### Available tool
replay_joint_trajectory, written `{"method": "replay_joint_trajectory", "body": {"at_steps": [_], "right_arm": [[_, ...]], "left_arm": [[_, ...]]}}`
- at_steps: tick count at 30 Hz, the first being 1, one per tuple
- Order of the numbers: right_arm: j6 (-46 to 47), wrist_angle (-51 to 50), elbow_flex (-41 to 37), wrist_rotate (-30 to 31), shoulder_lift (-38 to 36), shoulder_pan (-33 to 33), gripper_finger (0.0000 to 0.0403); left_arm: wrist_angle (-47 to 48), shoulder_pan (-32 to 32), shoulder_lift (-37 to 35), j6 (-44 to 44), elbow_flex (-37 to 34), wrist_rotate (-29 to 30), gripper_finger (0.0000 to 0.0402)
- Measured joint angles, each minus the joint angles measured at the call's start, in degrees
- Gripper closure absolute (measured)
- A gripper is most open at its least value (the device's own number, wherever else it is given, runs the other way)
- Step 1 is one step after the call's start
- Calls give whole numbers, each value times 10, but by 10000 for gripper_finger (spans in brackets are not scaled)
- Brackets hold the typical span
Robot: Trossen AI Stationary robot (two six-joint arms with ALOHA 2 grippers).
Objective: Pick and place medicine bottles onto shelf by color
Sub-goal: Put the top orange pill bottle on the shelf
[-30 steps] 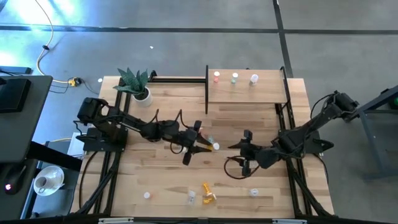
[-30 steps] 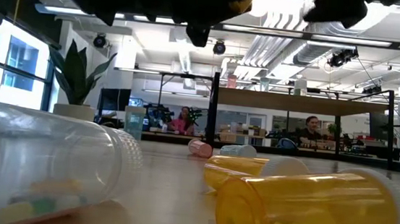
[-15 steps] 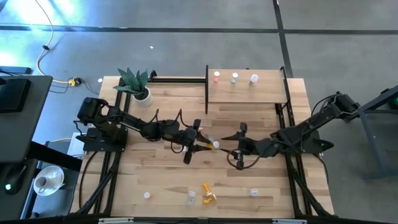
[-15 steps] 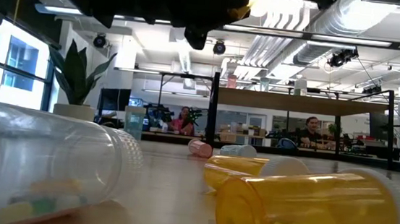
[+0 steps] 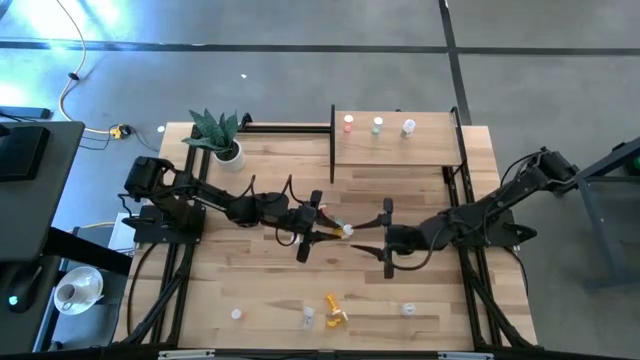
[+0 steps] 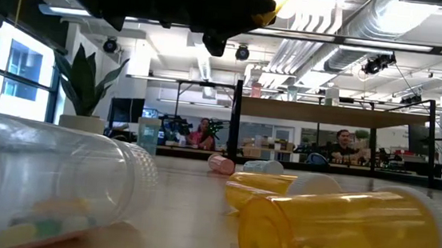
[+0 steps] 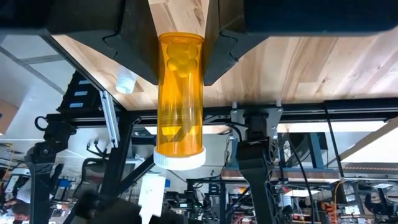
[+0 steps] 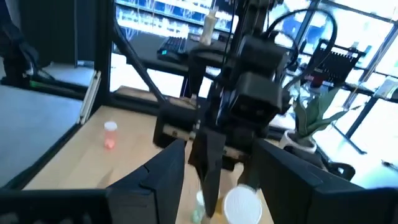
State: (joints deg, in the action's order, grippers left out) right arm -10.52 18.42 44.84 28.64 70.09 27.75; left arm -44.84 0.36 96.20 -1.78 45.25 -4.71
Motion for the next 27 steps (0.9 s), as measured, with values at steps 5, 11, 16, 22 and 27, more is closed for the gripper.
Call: {"method": "replay_joint_trajectory", "body": {"at_steps": [5,11,16,22,27], "right_arm": [[15,-6,0,-1,13,-8,221],[36,-5,0,-1,31,-35,221],[58,-19,0,-3,38,-52,221],[92,-36,0,-33,38,-64,221],[104,-41,0,-35,38,-65,231]], "left_arm": [[0,0,0,4,0,0,307],[0,0,0,5,0,0,307],[0,0,0,5,0,0,307],[0,0,0,5,0,0,307],[0,0,0,5,0,3,307]]}}
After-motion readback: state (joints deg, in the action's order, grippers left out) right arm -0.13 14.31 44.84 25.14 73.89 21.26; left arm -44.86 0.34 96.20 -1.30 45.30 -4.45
